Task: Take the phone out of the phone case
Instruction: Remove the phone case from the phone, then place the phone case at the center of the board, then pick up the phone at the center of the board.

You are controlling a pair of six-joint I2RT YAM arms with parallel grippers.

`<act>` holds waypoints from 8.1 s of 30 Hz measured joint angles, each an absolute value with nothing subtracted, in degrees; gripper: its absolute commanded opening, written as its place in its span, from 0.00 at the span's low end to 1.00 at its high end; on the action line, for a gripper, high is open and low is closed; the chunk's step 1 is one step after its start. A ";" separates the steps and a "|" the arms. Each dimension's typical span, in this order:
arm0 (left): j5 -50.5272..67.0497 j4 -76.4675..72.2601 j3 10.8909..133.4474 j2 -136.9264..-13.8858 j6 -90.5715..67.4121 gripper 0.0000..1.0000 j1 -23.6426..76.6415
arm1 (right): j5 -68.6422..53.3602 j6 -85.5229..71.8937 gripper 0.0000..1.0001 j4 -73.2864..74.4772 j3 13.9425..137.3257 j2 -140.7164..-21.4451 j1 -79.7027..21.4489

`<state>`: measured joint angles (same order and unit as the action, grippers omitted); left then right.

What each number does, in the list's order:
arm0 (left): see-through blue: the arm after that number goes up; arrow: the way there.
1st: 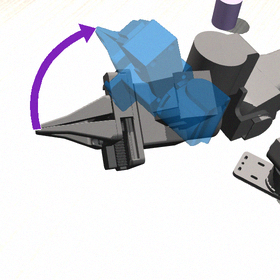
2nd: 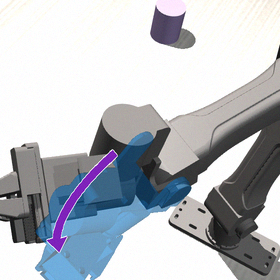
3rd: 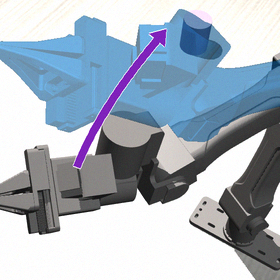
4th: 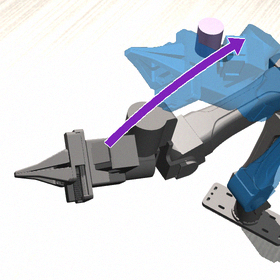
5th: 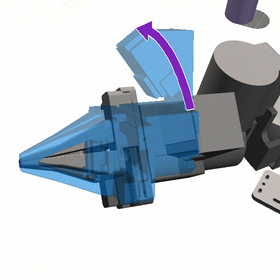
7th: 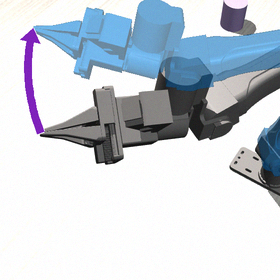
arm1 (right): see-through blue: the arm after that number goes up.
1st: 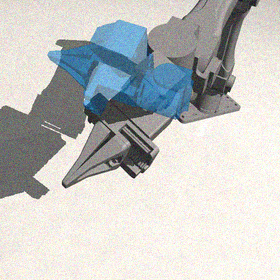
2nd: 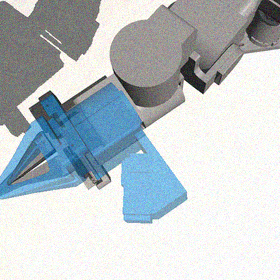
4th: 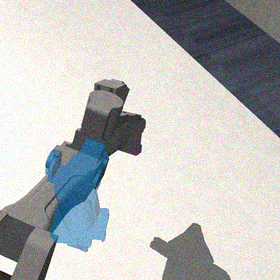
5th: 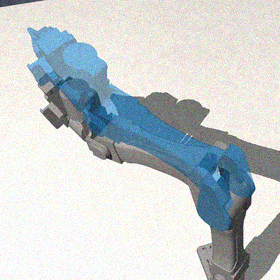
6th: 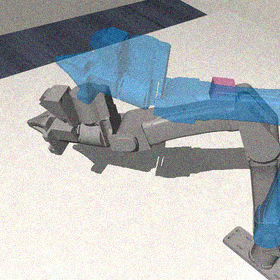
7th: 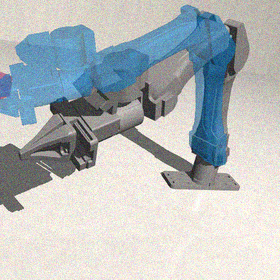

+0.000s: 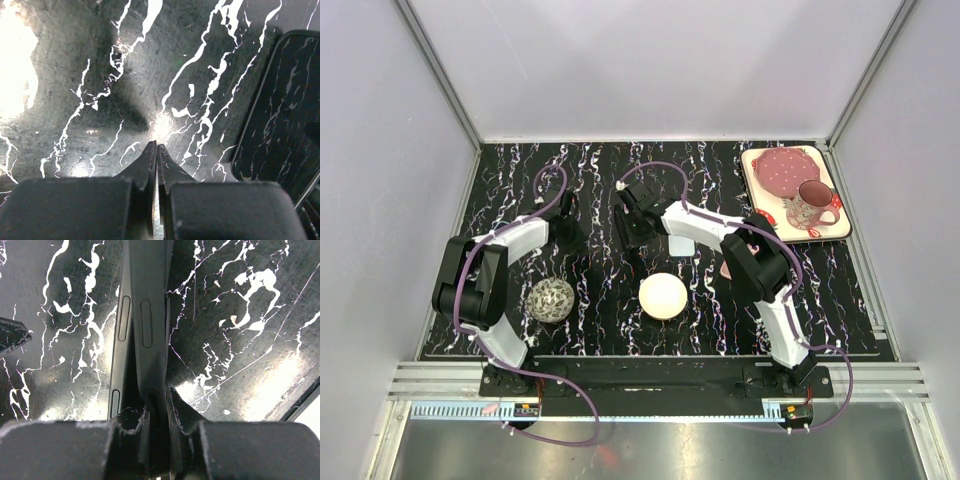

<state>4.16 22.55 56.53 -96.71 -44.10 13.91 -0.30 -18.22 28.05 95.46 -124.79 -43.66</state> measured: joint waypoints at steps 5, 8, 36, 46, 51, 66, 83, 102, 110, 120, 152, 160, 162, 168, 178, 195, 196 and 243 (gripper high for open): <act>8.99 19.90 55.81 -95.81 -42.85 0.17 13.91 | -1.17 -18.00 0.00 28.34 95.46 -124.75 -43.00; 13.91 13.41 52.36 -93.84 -43.38 0.27 13.91 | -1.37 -18.02 0.00 28.38 95.46 -124.73 -42.89; 28.21 -21.54 33.61 -87.85 -49.65 0.70 17.08 | -7.01 -23.49 0.00 34.22 102.43 -128.20 -41.56; 17.65 -27.29 30.74 -72.60 -38.11 0.63 24.45 | -11.77 -29.93 0.00 49.17 112.07 -130.26 -40.71; 9.47 -30.11 25.71 -65.63 -31.53 0.64 27.66 | -13.41 -34.81 0.00 57.41 119.79 -133.14 -40.45; 0.67 -22.61 28.88 -67.79 -19.05 0.66 32.40 | -19.09 -38.59 0.00 61.84 121.60 -134.21 -38.57; -4.82 -14.57 36.10 -74.85 -13.32 0.65 35.00 | -20.25 -38.70 0.00 62.19 121.67 -134.21 -38.33; -9.50 -8.05 44.14 -82.13 -16.53 0.33 36.88 | -19.07 -35.09 0.00 59.13 120.90 -134.19 -36.62; -3.75 -4.34 47.07 -84.68 -17.58 0.22 36.62 | -17.39 -28.80 0.00 53.69 113.56 -130.74 -36.58; -4.05 2.79 51.18 -86.00 -14.83 0.00 35.22 | -12.58 -25.63 0.00 50.28 106.80 -126.02 -36.18; 5.08 4.49 51.81 -88.18 -14.48 0.18 29.93 | -17.67 -26.37 0.00 55.51 107.63 -124.20 -32.86; 7.86 5.78 53.82 -92.03 -15.94 0.18 29.93 | -19.84 -26.65 0.00 53.60 107.70 -124.20 -32.73; 8.12 5.89 54.35 -92.47 -16.21 0.10 29.93 | -20.08 -26.65 0.00 53.39 107.70 -124.20 -32.73; 9.56 5.91 55.90 -94.26 -16.51 0.00 29.95 | -19.31 -26.61 0.00 52.97 107.70 -124.25 -32.53; 8.32 5.93 54.46 -85.03 -18.68 0.00 26.52 | -18.98 -26.37 0.00 55.46 111.39 -124.27 -30.48; 0.16 16.71 84.71 -107.26 -23.00 0.00 23.90 | -23.20 -30.41 0.00 55.33 136.00 -138.06 -12.82; -1.78 17.69 87.70 -110.34 -23.09 0.00 24.25 | -23.81 -31.00 0.04 55.05 136.86 -139.72 -11.00; -13.74 35.31 66.22 -94.28 -32.73 0.99 -3.22 | -15.99 -34.30 0.98 42.19 103.26 -116.90 -12.12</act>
<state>-13.74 35.31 66.22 -94.28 -32.73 -3.22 -15.99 -34.30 42.19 103.26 -116.90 -12.12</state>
